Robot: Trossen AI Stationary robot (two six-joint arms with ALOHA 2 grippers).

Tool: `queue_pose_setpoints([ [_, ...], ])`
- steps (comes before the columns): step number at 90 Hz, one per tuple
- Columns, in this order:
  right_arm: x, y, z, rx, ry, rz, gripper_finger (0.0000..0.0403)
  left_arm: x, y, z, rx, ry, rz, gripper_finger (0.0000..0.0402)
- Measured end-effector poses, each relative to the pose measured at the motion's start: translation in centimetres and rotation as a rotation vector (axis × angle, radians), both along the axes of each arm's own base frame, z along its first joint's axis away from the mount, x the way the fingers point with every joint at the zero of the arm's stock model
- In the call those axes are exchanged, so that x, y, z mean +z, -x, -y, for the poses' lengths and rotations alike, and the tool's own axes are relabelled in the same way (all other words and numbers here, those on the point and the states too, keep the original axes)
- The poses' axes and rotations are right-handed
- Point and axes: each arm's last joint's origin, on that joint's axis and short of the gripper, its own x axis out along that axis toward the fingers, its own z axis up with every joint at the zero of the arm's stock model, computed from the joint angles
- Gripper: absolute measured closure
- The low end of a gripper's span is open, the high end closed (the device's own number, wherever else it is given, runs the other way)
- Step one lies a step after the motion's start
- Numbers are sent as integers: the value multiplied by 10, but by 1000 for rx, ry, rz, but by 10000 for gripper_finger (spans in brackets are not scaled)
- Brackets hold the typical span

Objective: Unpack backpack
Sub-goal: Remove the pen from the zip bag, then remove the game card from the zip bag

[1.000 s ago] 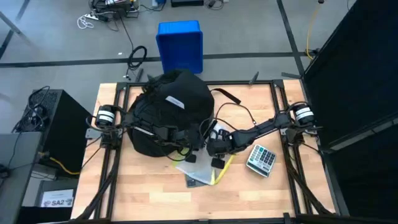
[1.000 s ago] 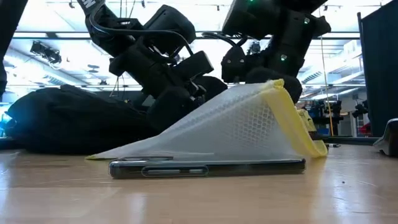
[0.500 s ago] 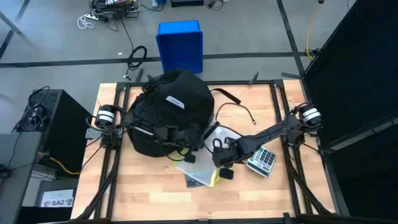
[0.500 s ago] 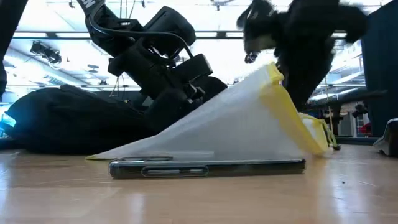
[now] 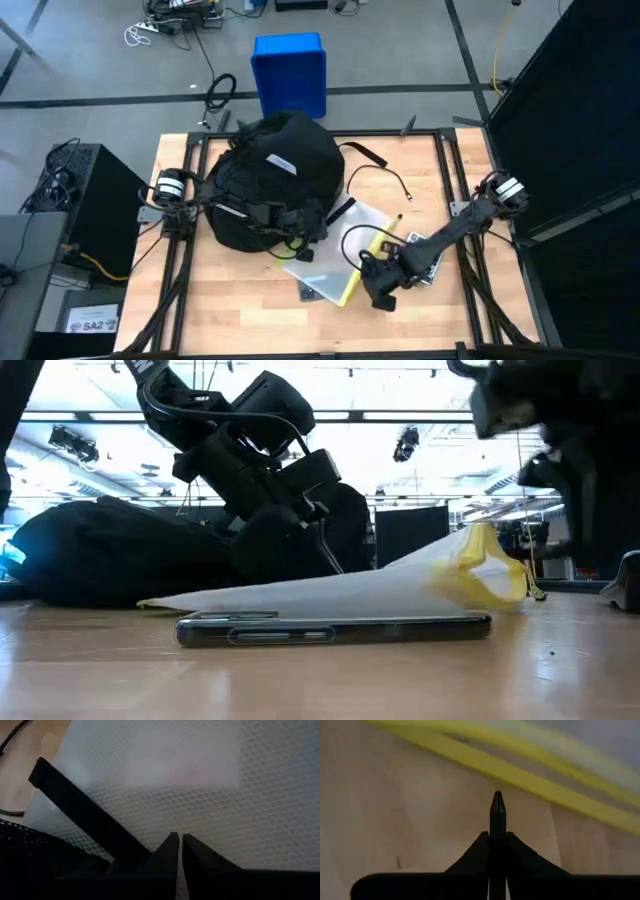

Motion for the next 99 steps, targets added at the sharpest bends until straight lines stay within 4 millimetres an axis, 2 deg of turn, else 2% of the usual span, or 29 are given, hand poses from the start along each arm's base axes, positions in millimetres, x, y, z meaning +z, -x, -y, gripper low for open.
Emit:
queue_pose_setpoints([
  [12, -11, 6, 5, -29, 5, -32, 386, 0, 0, 0, 0, 0, 3, 402],
  [22, -15, 8, 8, -18, 18, -45, 369, 0, 0, 0, 0, 0, 4, 402],
  [58, -11, 1, 12, -16, 87, 16, 244, 0, 0, 0, -6, 5, 1, 402],
  [74, -9, -13, 30, -123, 210, 138, 215, -2, 2, 0, -3, 2, -29, 402],
  [99, -11, -33, 64, -204, 212, 198, 204, -1, 1, 6, -90, 82, -20, 402],
])
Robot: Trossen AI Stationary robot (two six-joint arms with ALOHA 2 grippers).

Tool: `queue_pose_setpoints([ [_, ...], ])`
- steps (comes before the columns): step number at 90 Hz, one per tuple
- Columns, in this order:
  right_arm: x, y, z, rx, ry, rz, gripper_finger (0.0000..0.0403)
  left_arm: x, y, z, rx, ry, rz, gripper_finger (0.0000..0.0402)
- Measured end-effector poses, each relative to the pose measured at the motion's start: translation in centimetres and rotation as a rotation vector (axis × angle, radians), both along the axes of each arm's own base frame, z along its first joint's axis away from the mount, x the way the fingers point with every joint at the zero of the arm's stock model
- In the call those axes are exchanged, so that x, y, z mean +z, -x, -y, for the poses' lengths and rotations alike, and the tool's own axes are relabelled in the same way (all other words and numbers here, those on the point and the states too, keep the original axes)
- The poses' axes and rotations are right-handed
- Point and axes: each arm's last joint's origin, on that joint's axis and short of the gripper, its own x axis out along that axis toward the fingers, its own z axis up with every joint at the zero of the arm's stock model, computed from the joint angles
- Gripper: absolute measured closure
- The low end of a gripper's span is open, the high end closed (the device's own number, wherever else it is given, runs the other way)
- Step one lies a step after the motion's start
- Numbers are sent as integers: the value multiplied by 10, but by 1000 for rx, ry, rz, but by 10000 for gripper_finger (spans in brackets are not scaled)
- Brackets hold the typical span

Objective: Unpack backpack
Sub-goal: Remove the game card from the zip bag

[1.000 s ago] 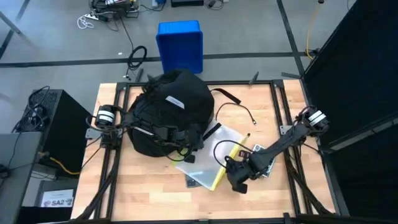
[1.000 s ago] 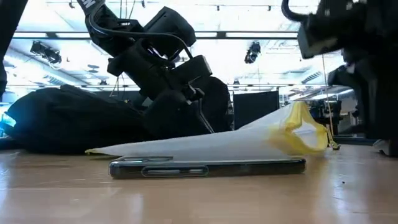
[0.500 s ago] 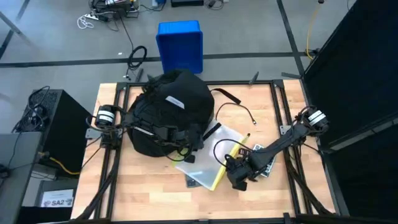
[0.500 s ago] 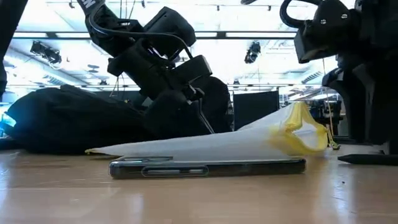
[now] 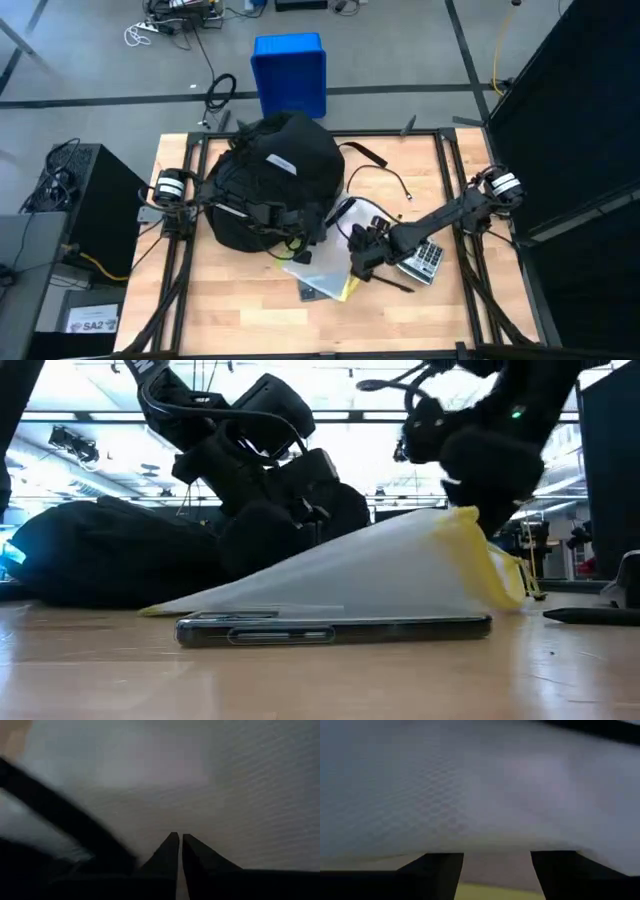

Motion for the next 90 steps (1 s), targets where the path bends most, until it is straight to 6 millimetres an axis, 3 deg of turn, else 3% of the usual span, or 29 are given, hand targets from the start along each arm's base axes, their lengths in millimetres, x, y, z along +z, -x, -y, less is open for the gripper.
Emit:
queue_pose_setpoints([
  [17, 0, -6, 13, -21, 5, 17, 207, 1, 0, 14, -49, 6, 15, 402],
  [38, 1, -9, 13, -12, 9, 45, 203, 2, -1, 9, 37, -70, 31, 402],
  [59, 2, -10, 17, 26, 117, 47, 186, 5, -4, 0, 55, -110, 60, 402],
  [90, 0, -12, 31, 102, 30, -36, 100, 6, -5, 0, 21, -99, 59, 402],
])
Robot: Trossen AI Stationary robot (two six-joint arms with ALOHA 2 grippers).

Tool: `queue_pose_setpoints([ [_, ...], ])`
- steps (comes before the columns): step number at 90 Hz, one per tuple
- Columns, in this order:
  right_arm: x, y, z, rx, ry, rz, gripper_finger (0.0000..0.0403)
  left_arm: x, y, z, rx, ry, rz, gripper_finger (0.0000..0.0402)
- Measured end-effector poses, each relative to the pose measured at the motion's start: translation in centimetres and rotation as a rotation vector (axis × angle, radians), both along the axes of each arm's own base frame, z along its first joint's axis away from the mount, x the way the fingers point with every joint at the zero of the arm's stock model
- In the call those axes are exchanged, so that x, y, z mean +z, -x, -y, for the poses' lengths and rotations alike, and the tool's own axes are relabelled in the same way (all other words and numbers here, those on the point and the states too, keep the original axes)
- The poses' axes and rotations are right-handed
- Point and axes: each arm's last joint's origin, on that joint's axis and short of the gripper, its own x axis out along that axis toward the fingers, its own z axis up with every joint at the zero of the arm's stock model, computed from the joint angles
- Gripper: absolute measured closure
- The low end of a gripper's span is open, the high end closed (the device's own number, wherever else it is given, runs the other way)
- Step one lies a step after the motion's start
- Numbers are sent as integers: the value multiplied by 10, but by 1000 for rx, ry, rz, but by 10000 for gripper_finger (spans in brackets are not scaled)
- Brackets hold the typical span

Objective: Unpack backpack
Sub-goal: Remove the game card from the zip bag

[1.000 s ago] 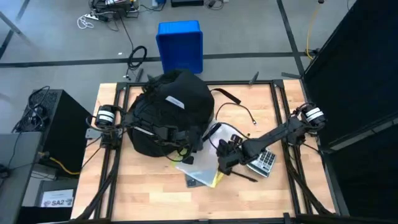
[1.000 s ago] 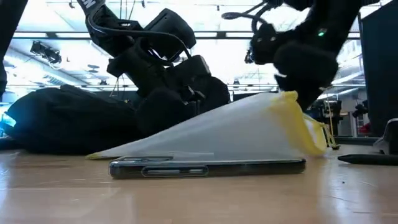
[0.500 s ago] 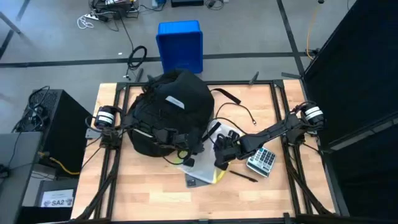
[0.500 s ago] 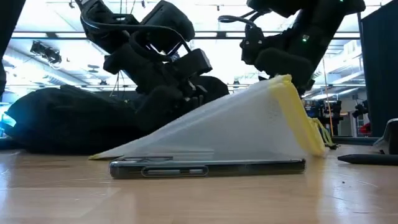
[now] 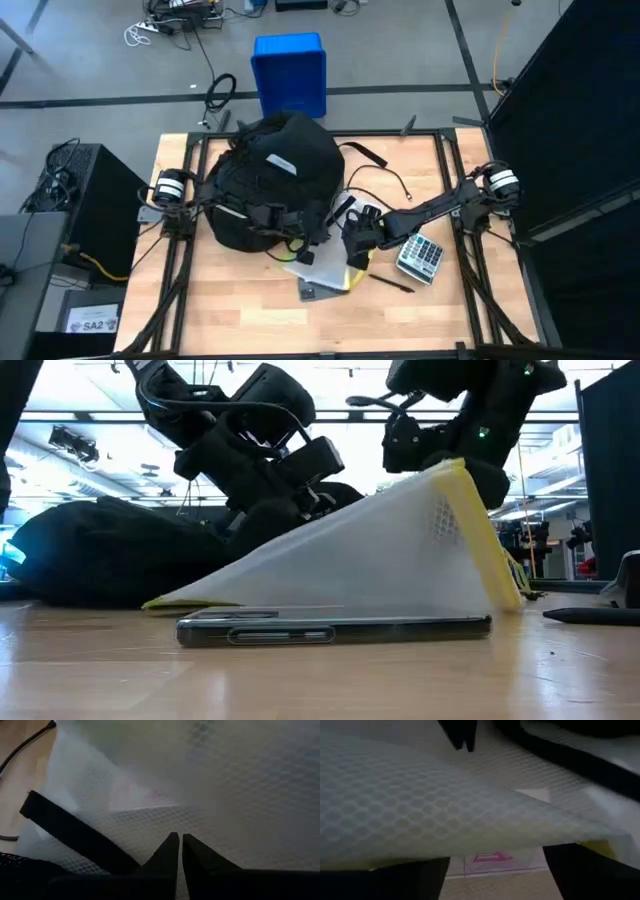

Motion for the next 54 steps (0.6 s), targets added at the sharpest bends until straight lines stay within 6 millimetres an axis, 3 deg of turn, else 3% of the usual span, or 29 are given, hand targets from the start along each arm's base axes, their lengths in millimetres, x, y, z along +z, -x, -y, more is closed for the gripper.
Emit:
queue_pose_setpoints([
  [19, -2, 7, 2, -91, -20, -55, 65, -2, 1, -1, 14, -13, -23, 402],
  [54, -2, 9, -7, -166, -41, -12, 87, -9, -5, -1, 32, -19, 19, 402],
])
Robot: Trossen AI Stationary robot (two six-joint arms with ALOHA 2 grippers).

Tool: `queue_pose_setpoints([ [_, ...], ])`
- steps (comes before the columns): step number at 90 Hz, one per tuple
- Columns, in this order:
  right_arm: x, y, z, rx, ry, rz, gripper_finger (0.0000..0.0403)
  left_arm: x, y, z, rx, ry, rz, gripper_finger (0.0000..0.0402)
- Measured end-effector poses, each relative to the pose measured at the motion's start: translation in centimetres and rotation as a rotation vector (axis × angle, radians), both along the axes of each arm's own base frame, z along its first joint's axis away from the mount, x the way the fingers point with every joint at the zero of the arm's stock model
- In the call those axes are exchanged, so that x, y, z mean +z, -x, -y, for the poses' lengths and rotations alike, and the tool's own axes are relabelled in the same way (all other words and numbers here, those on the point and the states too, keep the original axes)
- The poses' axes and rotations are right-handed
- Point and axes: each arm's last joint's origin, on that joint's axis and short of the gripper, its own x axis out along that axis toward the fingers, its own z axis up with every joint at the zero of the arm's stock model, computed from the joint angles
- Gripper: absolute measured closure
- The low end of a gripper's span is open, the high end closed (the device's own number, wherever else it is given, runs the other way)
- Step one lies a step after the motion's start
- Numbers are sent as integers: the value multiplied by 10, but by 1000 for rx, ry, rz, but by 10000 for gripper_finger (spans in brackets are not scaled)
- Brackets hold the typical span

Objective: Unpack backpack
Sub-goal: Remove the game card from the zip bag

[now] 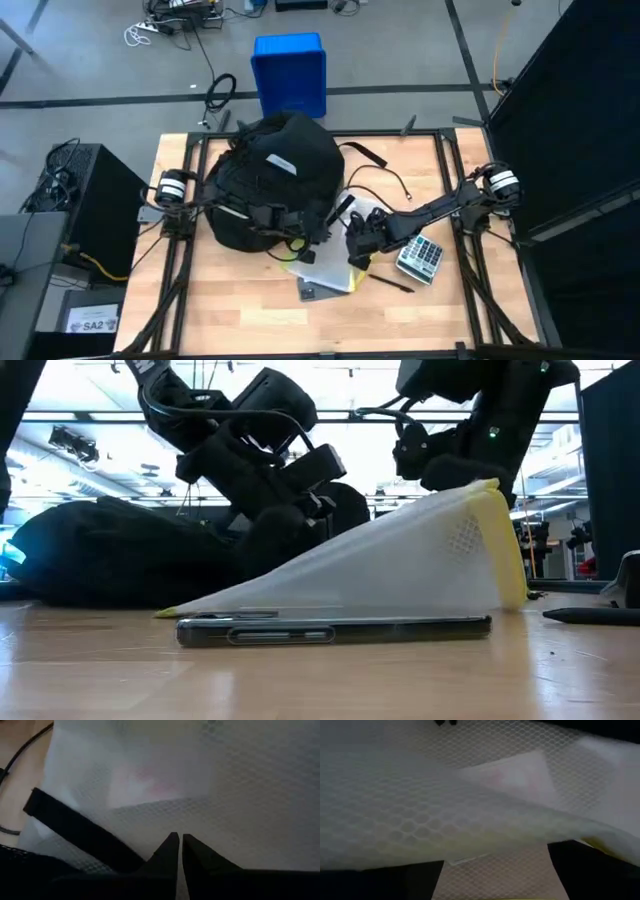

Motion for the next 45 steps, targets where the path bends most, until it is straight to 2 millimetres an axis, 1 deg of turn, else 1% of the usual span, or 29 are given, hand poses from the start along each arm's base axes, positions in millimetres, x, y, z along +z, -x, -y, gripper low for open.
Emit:
queue_pose_setpoints([
  [8, 0, -1, 2, -34, 9, 17, 88, -7, -2, 1, -19, 11, -2, 402],
  [17, 1, -3, 6, -53, 4, 29, 86, -8, -3, 1, -35, 21, 3, 402],
  [45, 1, -7, 21, -97, 4, 35, 74, -5, -7, 4, -95, 65, 64, 402],
])
